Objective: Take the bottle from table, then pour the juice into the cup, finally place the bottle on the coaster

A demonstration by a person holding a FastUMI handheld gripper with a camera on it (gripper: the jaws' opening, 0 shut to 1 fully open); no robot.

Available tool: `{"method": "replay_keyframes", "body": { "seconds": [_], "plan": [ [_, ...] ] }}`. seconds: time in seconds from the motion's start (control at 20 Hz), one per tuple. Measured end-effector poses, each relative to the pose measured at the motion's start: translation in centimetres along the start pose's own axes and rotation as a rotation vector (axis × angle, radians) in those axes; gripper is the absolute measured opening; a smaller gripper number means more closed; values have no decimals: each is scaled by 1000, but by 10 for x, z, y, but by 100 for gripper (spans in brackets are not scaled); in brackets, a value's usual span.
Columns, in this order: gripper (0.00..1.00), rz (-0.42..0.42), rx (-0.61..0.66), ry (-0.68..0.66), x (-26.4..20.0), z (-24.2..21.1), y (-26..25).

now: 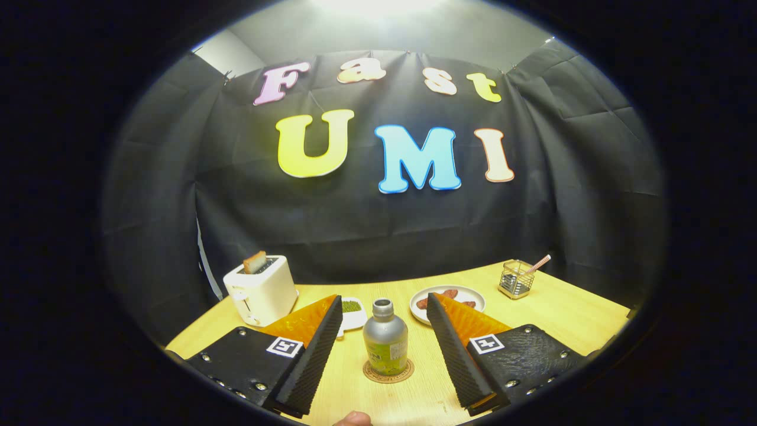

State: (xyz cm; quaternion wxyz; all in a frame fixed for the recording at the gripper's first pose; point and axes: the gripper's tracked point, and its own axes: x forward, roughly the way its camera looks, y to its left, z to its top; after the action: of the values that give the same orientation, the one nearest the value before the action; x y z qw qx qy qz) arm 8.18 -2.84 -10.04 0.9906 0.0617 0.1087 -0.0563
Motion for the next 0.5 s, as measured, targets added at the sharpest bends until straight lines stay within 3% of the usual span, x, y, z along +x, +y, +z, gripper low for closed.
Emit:
{"method": "replay_keyframes", "body": {
  "seconds": [0.5],
  "plan": [
    [87,42,-30,-122,-70,72,0]
  ]
}}
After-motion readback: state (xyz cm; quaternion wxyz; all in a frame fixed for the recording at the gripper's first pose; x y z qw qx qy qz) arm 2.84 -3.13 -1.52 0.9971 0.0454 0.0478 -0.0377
